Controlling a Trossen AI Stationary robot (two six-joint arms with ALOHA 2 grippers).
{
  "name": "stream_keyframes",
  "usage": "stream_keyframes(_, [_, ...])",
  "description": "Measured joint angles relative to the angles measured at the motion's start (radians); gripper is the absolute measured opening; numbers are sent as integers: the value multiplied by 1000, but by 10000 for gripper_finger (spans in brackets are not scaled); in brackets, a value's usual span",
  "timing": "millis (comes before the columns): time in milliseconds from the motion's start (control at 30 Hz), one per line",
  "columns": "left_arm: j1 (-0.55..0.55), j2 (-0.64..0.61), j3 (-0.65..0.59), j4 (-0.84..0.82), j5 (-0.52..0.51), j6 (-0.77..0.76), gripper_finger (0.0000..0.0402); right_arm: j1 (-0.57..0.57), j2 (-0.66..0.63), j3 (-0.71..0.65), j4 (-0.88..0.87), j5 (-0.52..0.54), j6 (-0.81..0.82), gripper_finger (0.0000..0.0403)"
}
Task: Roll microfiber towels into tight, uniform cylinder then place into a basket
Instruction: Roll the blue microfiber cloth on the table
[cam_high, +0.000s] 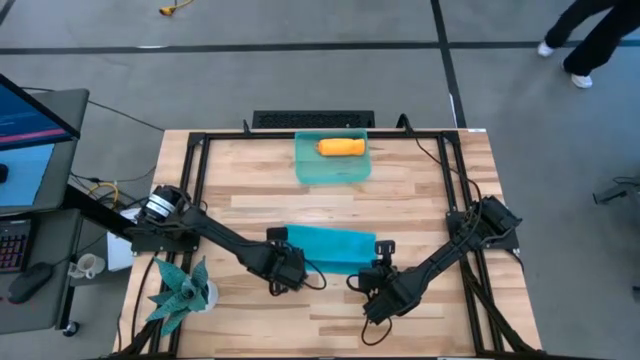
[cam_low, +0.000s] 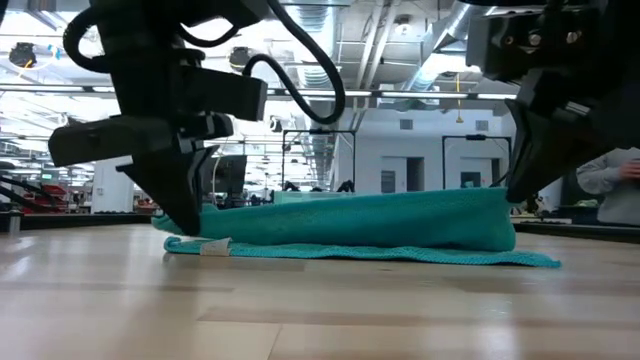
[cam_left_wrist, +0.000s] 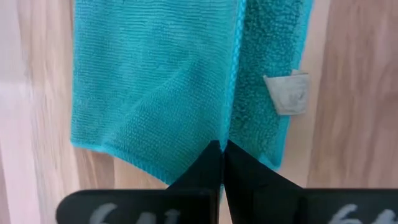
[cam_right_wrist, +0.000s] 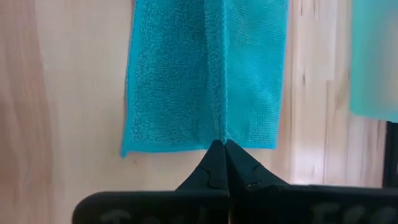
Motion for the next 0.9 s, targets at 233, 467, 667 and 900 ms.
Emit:
stream_keyframes(233, [-10,0,0,7,26,0,0,1,0,0,17,-47,-34,4])
stream_keyframes(467, [-14,1,22,18,114,-1,0,0,0,0,34,-100,-58,5])
stream_keyframes(667, [-15,2,51,11,162,12,1,1,0,-1,40,-117,-62,5])
stream_keyframes(900, [-16,2,53,7,251,15,42,2,0,-3,35,-169,-60,12])
